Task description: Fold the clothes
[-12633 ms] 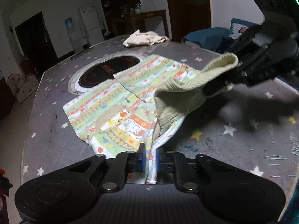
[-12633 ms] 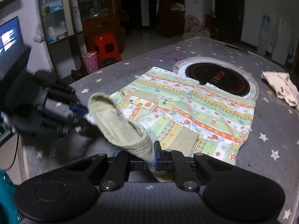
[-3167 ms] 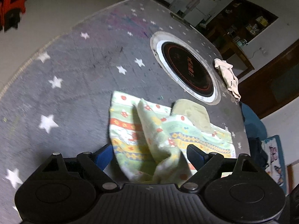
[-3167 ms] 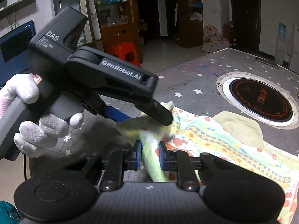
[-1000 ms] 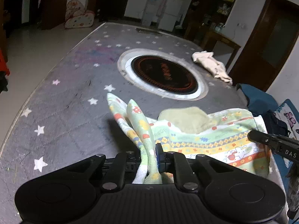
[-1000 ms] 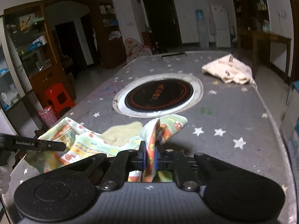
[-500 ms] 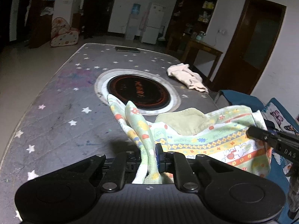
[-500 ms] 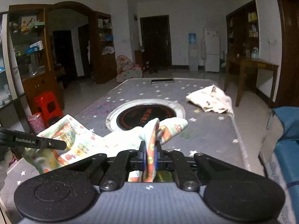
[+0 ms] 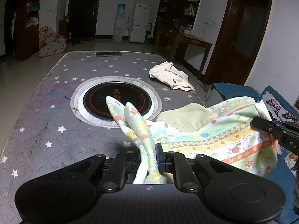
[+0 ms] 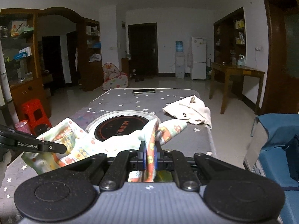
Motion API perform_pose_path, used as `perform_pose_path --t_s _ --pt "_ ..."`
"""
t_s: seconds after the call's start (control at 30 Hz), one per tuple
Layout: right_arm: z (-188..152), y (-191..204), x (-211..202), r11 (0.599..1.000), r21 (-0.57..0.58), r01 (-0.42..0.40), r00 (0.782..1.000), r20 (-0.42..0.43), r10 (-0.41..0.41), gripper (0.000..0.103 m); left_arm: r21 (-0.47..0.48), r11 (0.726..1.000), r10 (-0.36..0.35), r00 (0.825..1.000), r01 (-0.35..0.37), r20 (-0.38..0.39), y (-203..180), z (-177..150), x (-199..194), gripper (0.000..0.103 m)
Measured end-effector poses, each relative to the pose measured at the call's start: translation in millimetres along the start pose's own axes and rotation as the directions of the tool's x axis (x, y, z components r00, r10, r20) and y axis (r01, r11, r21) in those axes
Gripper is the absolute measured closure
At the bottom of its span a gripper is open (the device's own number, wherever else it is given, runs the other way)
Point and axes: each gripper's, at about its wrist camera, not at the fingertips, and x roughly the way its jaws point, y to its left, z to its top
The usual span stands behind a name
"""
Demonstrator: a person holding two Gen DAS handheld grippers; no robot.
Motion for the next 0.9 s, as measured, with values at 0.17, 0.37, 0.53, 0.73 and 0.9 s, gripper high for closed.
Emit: perform_pose_path --t_s 0.17,0.37,0.53,0.73,0.9 --pt "8.4 -8.8 -9.3 1.0 0.0 0.018 0.999 0.032 -0.018 0.096 0.046 0.999 0.006 1.0 -0.007 0.018 -14.7 12.4 -4.5 0.091" --pt "20.8 -17.0 -12.1 0.999 -0.008 0.037 0.998 0.06 -0.036 0.096 0.081 0.997 0.007 0.999 -0.011 0.048 -25.5 25.7 -7.0 0.091" --pt "17.5 -21.1 -4.7 0.999 -0.006 0.034 0.998 0.045 -0.034 0.096 0.081 0.997 0.011 1.0 -0.013 0.02 -23.8 25.3 4.3 0.091" --pt "13.0 -22.8 11.6 0.999 -0.014 0.047 0.999 0.005 -0.047 0.096 0.076 0.997 0.008 1.0 -0.006 -0.015 -21.1 24.3 24.8 0.091" --pt "12.1 -24.9 24.5 0.998 -0.015 0.053 0.998 -0.017 -0.053 0.096 0.069 0.998 0.008 0.999 -0.005 -0.041 -16.9 23.3 41.6 0.091"
